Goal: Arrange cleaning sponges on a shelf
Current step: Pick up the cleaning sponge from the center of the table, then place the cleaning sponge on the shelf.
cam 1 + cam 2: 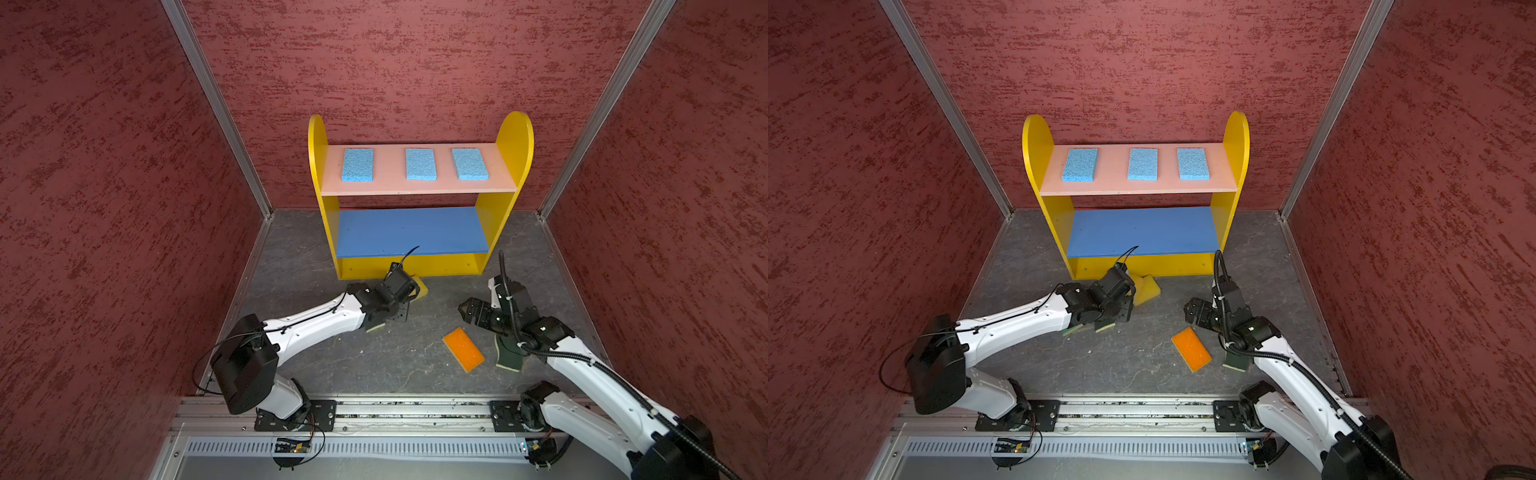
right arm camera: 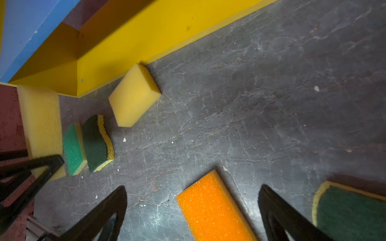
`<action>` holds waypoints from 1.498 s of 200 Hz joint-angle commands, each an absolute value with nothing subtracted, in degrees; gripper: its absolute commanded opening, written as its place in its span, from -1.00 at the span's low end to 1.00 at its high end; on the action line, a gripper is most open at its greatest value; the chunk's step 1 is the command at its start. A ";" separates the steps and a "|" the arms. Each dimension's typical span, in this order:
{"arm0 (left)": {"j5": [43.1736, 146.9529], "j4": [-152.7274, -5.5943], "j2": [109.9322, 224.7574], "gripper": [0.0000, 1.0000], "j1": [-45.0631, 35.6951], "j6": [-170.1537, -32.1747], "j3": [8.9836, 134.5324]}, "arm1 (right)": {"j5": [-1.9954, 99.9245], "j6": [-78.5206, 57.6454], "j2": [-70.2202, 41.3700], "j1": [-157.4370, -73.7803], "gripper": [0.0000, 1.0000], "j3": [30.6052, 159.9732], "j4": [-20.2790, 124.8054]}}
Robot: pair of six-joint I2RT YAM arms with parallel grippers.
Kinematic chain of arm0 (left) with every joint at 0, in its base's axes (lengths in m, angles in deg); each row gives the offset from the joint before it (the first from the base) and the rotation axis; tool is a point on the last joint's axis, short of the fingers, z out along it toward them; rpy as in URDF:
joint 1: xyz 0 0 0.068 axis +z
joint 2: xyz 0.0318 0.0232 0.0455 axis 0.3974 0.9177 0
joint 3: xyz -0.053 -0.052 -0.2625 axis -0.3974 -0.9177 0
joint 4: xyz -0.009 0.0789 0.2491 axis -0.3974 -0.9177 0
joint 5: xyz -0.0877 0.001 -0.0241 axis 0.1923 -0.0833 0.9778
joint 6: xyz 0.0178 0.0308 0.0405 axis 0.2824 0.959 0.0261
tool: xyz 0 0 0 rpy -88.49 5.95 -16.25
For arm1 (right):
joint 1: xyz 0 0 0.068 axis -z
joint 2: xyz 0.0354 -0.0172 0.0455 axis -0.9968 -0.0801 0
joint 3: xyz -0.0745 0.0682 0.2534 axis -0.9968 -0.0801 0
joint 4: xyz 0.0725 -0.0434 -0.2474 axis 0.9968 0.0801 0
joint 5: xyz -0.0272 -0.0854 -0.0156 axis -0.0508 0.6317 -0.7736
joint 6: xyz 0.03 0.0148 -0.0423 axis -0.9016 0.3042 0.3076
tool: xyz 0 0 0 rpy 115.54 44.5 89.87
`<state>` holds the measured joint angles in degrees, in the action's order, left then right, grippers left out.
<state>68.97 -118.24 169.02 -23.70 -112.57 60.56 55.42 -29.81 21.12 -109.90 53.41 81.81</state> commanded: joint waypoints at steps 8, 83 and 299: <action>67.11 -118.24 167.32 0.10 -20.20 -111.10 62.88 | 56.16 -28.19 20.40 -109.53 0.97 55.80 81.62; 62.40 -116.16 167.69 0.10 -12.34 -113.31 66.74 | 54.73 -27.96 18.10 -109.44 0.95 56.76 80.02; 62.45 -107.69 175.20 0.13 -3.74 -101.64 73.03 | 52.84 -29.25 16.62 -109.48 0.94 56.30 78.55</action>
